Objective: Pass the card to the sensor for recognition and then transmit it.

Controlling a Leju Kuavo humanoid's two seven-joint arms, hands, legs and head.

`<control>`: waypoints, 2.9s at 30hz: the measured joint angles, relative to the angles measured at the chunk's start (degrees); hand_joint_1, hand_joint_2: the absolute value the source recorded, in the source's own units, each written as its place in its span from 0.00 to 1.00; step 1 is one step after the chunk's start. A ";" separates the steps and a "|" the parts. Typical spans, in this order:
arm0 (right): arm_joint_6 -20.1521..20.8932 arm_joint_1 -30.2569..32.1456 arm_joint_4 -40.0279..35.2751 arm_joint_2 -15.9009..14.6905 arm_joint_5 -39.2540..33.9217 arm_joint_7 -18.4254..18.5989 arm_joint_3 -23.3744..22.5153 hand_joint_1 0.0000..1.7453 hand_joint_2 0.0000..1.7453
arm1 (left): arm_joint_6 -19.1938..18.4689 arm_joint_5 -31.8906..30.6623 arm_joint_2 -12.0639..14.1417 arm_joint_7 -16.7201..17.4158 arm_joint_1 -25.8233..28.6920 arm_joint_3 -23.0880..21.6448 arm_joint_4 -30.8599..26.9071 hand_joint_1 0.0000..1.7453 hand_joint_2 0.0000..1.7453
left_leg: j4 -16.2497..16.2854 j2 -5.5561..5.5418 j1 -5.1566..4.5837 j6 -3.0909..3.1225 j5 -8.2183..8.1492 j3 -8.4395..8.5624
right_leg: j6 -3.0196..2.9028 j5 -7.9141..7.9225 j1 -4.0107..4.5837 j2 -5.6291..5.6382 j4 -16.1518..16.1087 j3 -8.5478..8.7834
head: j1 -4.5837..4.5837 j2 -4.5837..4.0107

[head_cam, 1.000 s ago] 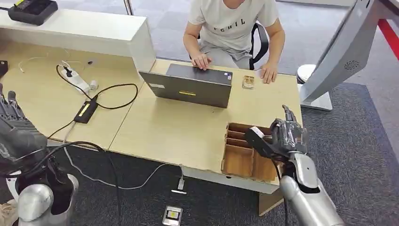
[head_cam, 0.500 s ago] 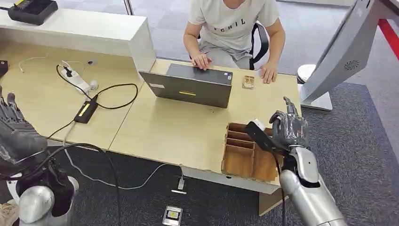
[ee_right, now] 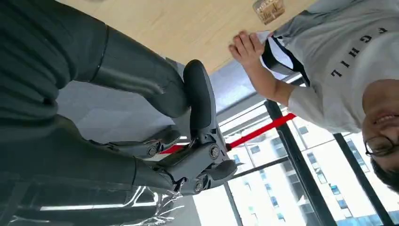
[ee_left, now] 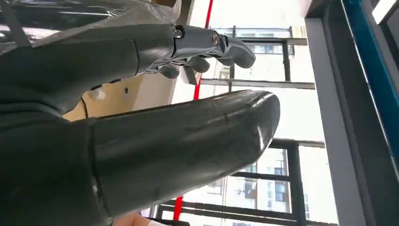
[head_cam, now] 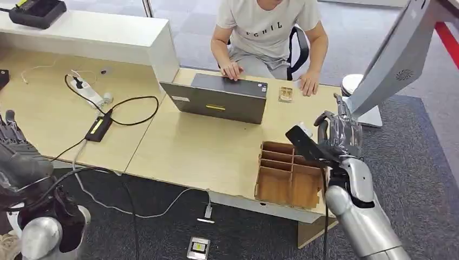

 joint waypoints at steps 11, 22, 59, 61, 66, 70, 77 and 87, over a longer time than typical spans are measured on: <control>3.22 -2.96 0.92 1.97 -5.49 -0.74 1.20 0.00 1.00 | 0.02 -0.92 -1.81 -0.57 1.93 2.51 -2.27 0.00 0.00 | 0.00 -0.03 0.00 0.00 0.00 0.00 | 0.00 0.00 0.01 -0.02 0.00 -0.01 | 0.00 0.00; 12.58 5.99 -12.42 -3.01 -19.33 2.95 0.24 0.00 1.00 | 0.00 -0.24 -2.10 -0.81 4.24 4.39 -3.47 0.00 0.00 | 0.01 -0.02 -0.01 0.00 -0.02 0.03 | 0.01 -0.02 0.00 -0.02 -0.04 -0.04 | 0.00 0.00; 7.13 18.98 -32.94 -8.72 -2.10 -2.51 1.47 0.00 1.00 | 0.00 -5.55 1.97 -1.40 9.36 3.32 -1.27 0.00 0.00 | -0.03 0.00 0.00 0.01 -0.03 -0.04 | -0.01 -0.04 0.00 -0.01 -0.04 -0.02 | 0.00 0.00; 6.67 17.65 -31.47 -8.61 -3.13 -2.84 2.34 0.00 1.00 | 0.00 -5.35 1.38 -1.44 10.71 3.36 -0.76 0.00 0.00 | -0.03 0.00 0.00 0.01 -0.03 -0.05 | -0.01 -0.05 0.00 -0.02 -0.04 -0.03 | 0.02 0.00; 6.21 14.44 -27.41 -8.20 -5.24 -3.78 4.96 0.00 1.00 | 0.00 -7.63 -0.33 -2.25 13.32 3.47 0.18 0.00 0.00 | -0.03 -0.01 0.01 0.01 -0.03 -0.06 | -0.02 -0.05 0.00 -0.02 -0.04 -0.03 | 0.00 0.00; 5.69 12.34 -24.48 -7.50 -6.31 -4.52 6.97 0.00 1.00 | 0.13 -9.83 -1.57 -2.62 14.17 3.52 0.05 0.00 0.00 | -0.03 -0.03 0.01 0.01 -0.02 -0.09 | -0.02 -0.05 0.00 -0.04 -0.04 -0.02 | 0.00 0.00; 5.46 9.74 -18.84 -6.21 -7.26 -4.76 10.01 0.00 1.00 | 0.13 -12.96 -3.56 -3.06 15.25 4.09 -1.97 0.00 0.00 | -0.03 -0.06 0.01 0.01 -0.02 -0.08 | -0.02 -0.05 0.01 -0.06 -0.03 -0.01 | 0.02 0.00; 6.60 8.47 -11.17 -4.07 -5.07 -5.27 12.55 0.14 1.00 | 0.13 -14.90 -5.92 -2.93 16.31 7.08 -6.23 0.00 0.00 | -0.04 -0.07 0.01 0.01 -0.02 -0.10 | -0.02 -0.06 0.01 -0.07 -0.03 0.00 | 0.00 0.00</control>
